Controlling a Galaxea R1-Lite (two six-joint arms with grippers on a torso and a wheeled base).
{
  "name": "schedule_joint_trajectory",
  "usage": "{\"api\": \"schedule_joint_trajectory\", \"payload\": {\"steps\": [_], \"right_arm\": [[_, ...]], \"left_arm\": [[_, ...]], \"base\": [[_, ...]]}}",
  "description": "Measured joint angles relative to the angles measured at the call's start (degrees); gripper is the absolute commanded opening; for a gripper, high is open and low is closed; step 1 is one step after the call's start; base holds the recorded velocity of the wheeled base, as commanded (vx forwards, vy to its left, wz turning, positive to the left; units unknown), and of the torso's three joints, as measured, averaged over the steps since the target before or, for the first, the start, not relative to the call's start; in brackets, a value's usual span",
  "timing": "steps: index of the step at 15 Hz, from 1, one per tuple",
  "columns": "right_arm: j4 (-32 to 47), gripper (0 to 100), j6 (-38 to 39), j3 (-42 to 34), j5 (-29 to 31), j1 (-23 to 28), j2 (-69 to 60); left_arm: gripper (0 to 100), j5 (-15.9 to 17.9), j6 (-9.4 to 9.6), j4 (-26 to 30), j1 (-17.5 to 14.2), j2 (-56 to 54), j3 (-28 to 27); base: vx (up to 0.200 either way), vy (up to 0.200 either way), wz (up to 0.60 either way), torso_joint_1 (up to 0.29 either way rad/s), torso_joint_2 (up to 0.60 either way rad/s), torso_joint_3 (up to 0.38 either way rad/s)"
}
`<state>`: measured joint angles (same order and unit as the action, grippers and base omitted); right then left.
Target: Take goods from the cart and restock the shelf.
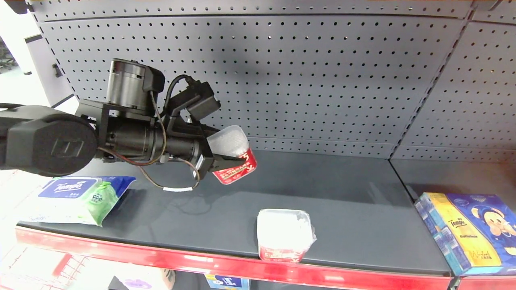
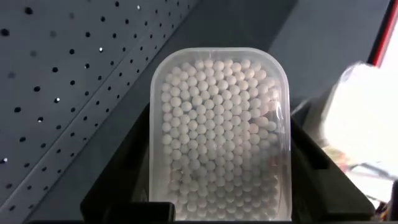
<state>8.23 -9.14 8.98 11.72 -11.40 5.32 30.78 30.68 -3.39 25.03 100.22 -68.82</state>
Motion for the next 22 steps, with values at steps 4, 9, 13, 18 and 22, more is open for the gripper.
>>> {"api": "schedule_joint_trajectory", "payload": {"steps": [4,9,13,18,22], "right_arm": [[0.0,100,0.0,-0.8,0.0,0.0,0.0],[0.0,100,0.0,-1.6,0.1,0.0,0.0],[-0.7,100,0.1,-2.4,0.1,0.0,0.0],[-3.0,100,0.0,-4.1,0.1,0.0,0.1],[-3.0,100,0.0,-4.1,0.1,0.0,0.1]], "left_arm": [[0,-0.1,4.07,5.3,0.0,3.3,-5.5],[0,-0.1,10.89,6.9,0.2,8.4,-11.0],[0,-0.1,11.35,10.6,1.7,10.4,-12.9],[0,-0.1,13.46,14.6,2.8,12.3,-16.2],[0,-0.1,13.71,16.9,4.0,12.9,-16.6]], "base": [[0.0,0.0,0.0,0.0,0.0,0.0],[0.0,0.0,0.0,0.0,0.0,0.0],[0.0,0.0,0.0,0.0,0.0,0.0],[0.0,0.0,0.0,0.0,0.0,0.0],[0.0,0.0,0.0,0.0,0.0,0.0]]}}
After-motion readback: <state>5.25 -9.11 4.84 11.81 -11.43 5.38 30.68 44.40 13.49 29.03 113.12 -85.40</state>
